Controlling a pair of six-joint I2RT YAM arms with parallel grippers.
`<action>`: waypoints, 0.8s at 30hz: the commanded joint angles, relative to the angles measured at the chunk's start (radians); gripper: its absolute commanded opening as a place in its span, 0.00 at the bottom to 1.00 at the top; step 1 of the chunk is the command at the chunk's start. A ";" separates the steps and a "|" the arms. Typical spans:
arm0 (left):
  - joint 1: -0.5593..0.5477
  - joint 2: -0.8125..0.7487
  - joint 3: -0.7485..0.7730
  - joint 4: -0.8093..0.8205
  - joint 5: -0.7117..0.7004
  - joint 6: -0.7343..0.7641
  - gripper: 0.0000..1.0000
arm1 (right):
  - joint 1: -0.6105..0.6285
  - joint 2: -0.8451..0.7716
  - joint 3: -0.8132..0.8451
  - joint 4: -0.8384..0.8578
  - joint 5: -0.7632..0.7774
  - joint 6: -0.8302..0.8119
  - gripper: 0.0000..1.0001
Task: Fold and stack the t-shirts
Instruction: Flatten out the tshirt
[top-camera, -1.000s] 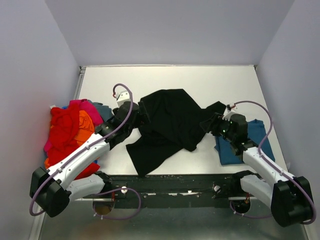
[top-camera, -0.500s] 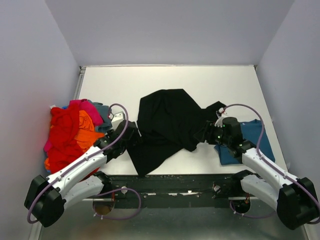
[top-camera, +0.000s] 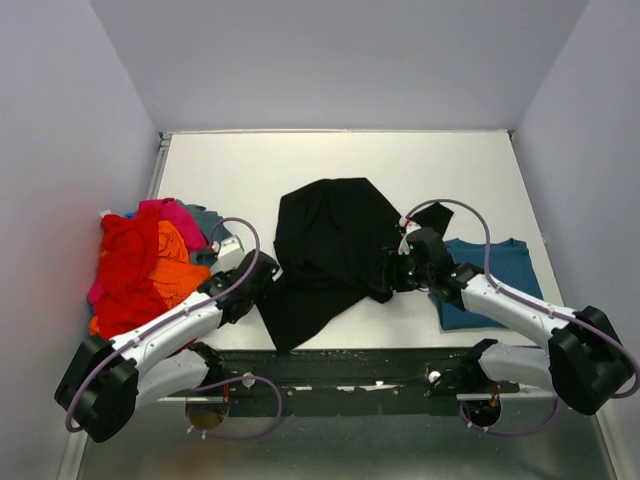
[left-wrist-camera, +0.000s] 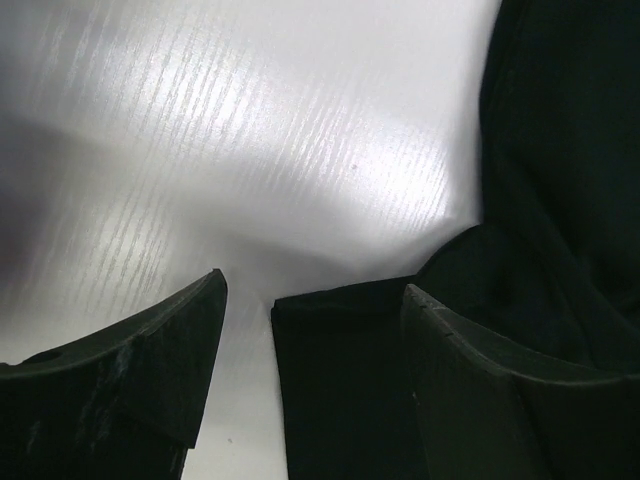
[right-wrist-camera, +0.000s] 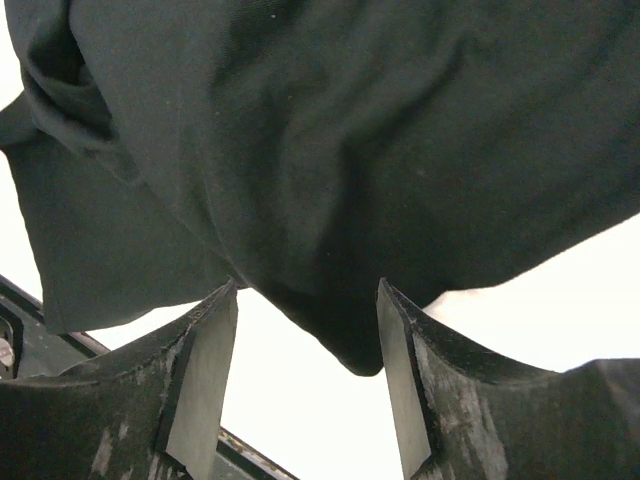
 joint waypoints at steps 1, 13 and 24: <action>-0.002 0.070 -0.013 0.073 -0.025 -0.018 0.79 | 0.038 0.060 0.044 -0.053 0.067 -0.024 0.59; 0.000 0.106 -0.002 0.128 -0.036 0.018 0.00 | 0.053 0.048 0.152 -0.142 0.124 -0.032 0.01; 0.099 0.044 0.222 0.003 -0.150 0.171 0.00 | -0.107 0.123 0.556 -0.320 0.206 -0.046 0.01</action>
